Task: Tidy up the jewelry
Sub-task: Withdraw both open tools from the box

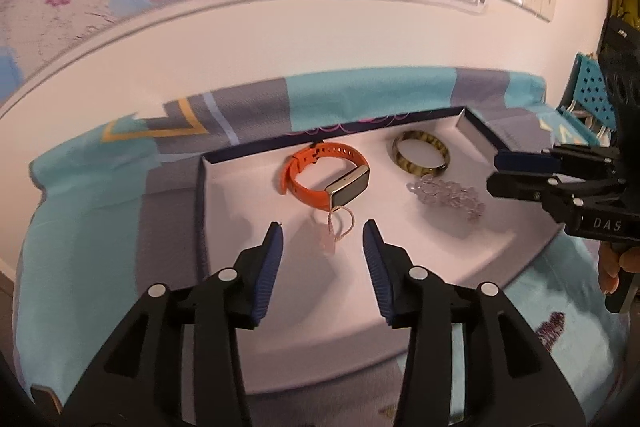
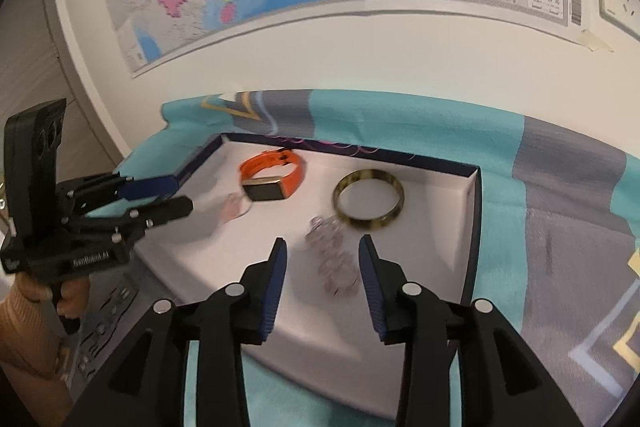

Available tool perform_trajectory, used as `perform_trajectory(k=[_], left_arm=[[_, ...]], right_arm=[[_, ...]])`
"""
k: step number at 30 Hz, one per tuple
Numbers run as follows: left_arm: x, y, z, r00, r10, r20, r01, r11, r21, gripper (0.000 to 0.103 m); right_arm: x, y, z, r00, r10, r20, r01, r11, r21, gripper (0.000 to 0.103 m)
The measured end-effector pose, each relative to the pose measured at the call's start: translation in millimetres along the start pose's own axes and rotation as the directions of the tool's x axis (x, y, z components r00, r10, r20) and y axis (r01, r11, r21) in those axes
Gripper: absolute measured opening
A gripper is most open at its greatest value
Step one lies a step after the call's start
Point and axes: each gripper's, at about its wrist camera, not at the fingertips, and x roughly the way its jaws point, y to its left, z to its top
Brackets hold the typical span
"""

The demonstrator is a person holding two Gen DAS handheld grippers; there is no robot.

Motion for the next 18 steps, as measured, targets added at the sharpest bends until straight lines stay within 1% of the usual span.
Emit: perform_trajectory(k=[4,6,9,13,18], left_arm=[[-26.4,5.8,-11.0,0.999,-0.012,0.039,0.012,1.000,-0.015,0.047],[-35.5,6.3,-19.8,0.999,-0.029,0.044,0.030,0.999,-0.019,0.048],[-43.5,5.0,-33.8,0.999,-0.039,0.036,0.040,0.999,-0.015,0.049],[-47.3,4.7,-51.5,0.998,-0.059,0.012,0.059,0.998,-0.030,0.051],[-50.4,1.3,-64.9,0.997,-0.077,-0.004,0.077,0.996,-0.045,0.051]], right_arm=[[-20.6,11.9,-17.7,1.000,0.028,0.004,-0.028,0.999,-0.028,0.037],[-27.7,21.0,-32.3,0.999,0.047,-0.019,-0.048,0.997,-0.060,0.037],[-34.4,29.8,-51.8,0.997,0.055,-0.053,-0.060,0.993,-0.104,0.037],[-40.6,39.9,-79.8,0.993,0.027,-0.113,-0.047,0.983,-0.175,0.036],[-38.6,37.7,-99.0,0.987,-0.008,-0.159,-0.022,0.982,-0.187,0.036]])
